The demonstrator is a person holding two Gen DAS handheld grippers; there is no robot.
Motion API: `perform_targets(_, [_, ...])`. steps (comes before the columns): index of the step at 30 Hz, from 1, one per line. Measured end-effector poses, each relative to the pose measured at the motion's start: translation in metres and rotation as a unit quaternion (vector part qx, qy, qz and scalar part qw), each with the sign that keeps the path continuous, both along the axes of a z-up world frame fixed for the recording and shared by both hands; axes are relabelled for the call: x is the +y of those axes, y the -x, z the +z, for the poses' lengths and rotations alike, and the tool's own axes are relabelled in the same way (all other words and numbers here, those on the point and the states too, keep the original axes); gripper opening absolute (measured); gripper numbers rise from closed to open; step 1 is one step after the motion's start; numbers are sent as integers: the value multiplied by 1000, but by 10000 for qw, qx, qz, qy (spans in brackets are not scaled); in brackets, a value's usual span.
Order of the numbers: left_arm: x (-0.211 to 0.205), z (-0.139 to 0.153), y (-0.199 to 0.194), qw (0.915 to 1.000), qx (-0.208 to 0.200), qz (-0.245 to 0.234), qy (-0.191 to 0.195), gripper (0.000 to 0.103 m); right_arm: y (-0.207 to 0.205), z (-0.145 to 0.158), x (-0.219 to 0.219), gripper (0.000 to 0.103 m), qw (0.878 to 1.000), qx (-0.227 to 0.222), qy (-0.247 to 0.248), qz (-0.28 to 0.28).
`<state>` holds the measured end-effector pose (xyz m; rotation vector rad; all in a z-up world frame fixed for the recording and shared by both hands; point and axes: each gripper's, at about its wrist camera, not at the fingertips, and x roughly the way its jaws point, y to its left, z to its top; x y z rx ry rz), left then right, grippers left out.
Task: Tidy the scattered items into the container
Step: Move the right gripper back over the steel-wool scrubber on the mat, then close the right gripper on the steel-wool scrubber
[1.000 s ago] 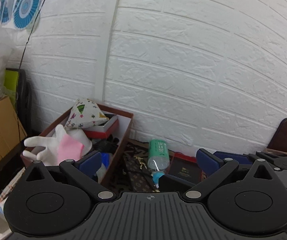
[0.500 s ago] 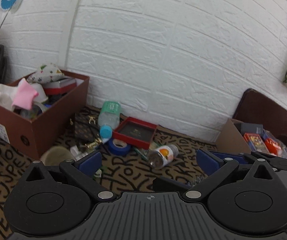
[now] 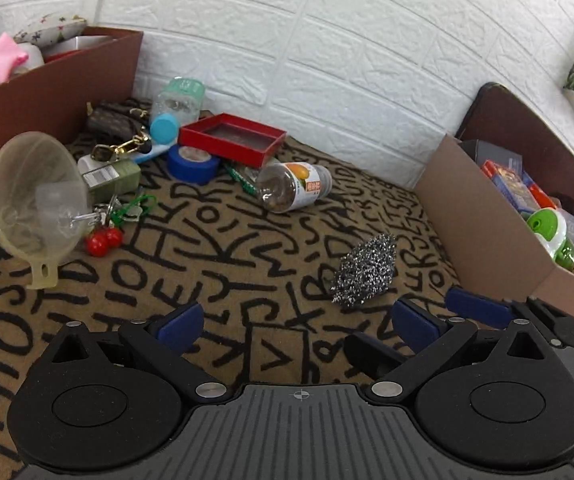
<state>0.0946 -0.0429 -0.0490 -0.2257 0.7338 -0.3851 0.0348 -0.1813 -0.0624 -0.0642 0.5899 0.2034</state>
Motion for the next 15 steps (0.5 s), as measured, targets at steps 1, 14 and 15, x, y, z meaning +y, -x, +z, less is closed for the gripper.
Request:
perform_targets(1, [-1,1,-4,10000,-14,-48,21,103,-2,-3,-6,98,10000,24,-8,-85])
perform_targets(14, [-63,-10,-66,9890,190,-1444,-257,86,-35,-23,-24,91,9987,171,-322,-365])
perform_targets(15, [-66,-12,-69,9879,234,-1507,-283,85,-37,-24,-26,89,9986,177,-345,-352])
